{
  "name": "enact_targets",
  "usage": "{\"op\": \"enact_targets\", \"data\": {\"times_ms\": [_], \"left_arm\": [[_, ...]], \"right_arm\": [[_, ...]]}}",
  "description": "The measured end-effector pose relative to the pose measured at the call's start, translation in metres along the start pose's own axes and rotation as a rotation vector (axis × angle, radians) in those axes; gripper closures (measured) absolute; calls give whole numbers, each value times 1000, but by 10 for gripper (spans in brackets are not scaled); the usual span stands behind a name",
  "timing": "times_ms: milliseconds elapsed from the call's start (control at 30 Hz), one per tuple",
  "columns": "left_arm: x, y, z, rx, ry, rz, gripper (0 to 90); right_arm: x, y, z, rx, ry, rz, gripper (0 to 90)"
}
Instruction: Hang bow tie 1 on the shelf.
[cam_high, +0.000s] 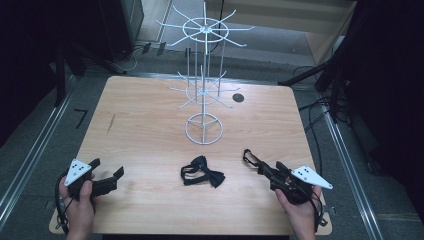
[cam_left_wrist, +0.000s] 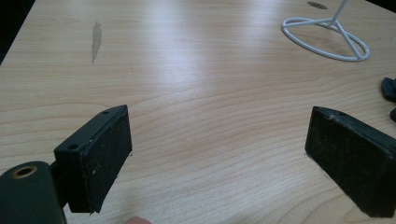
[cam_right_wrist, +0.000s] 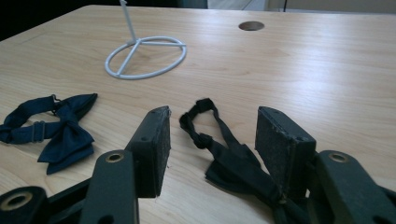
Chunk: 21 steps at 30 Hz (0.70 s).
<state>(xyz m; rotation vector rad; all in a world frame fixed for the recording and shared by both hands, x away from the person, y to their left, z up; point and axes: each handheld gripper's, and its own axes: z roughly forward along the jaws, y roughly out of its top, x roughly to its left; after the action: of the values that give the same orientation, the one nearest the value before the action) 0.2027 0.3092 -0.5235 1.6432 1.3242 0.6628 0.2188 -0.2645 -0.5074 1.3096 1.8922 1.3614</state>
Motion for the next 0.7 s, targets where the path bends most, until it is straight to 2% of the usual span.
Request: {"op": "enact_targets", "data": {"times_ms": [400, 700], "left_arm": [[0, 0, 0, 0, -1, -2, 81], [0, 0, 0, 0, -1, -2, 80]], "right_arm": [[27, 6, 24, 37, 49, -68, 474], [38, 8, 31, 38, 67, -75, 475]]}}
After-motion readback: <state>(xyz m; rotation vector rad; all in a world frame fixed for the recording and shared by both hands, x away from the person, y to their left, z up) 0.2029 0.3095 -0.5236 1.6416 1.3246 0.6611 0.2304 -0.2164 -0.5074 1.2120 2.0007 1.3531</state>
